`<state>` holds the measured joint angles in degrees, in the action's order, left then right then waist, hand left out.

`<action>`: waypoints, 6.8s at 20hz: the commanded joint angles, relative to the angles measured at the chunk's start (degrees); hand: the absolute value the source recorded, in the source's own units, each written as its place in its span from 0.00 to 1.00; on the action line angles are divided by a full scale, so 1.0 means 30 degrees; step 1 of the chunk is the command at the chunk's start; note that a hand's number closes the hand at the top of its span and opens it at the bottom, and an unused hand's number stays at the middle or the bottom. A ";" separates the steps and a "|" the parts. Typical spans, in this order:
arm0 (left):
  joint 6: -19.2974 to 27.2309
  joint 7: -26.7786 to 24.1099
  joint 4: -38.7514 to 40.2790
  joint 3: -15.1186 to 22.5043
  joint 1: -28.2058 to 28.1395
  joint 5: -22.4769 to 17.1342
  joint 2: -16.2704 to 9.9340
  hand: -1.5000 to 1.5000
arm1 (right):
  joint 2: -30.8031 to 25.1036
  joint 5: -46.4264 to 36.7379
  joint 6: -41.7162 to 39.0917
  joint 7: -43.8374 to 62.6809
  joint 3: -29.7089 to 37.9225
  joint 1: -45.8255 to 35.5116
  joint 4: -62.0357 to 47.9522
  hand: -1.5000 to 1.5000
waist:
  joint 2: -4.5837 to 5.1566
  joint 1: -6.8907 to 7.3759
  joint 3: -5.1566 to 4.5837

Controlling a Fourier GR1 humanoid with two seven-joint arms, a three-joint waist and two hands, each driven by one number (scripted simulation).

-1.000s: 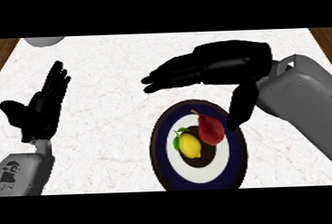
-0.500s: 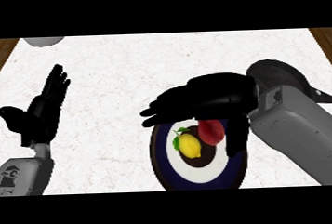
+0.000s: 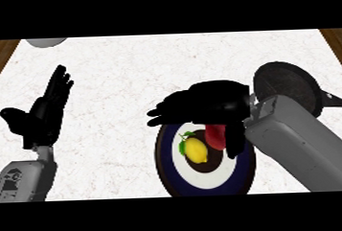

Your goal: Pick the lemon from the plate and place it in the pan

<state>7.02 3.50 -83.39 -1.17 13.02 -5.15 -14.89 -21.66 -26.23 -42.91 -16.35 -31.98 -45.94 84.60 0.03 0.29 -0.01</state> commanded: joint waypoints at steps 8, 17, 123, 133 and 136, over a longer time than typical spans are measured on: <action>-0.0578 0.0097 -0.0473 -0.0445 -0.0336 0.0289 -0.0102 0.50 | 0.0433 -0.3011 -0.0922 -0.3040 -0.0892 -0.0413 -0.2468 0.00 | 0.0010 0.0117 0.0000; 0.0269 -0.0003 0.0719 0.0124 0.0973 0.1372 0.1271 0.50 | 0.2440 -0.6110 0.1179 -0.2541 -0.2656 0.0840 -0.2962 0.00 | 0.0008 -0.0040 0.0001; -0.1063 0.0203 -0.0251 -0.0894 0.0805 0.1919 0.2183 0.50 | -0.1286 -0.4618 1.6335 -0.0220 1.9876 0.1181 -2.1164 0.00 | 0.0483 0.1064 0.0116; -0.1167 0.0030 -0.0292 -0.1069 0.0564 0.1912 0.2030 0.50 | -0.3106 -0.2503 1.6159 -0.5944 2.2219 0.1112 -2.2997 0.00 | 0.0408 0.0825 0.0117; -0.1578 0.0973 -0.0563 -0.1342 0.0476 0.1596 0.1506 0.50 | -0.2268 -0.0777 1.6494 -0.6711 2.3645 0.1086 -2.2686 0.00 | 0.0204 0.0461 0.0079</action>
<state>2.60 4.83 -84.17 -4.99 15.13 -0.09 -9.87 -28.06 -33.51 7.52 -31.61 34.63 -43.41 16.46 1.07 2.55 0.28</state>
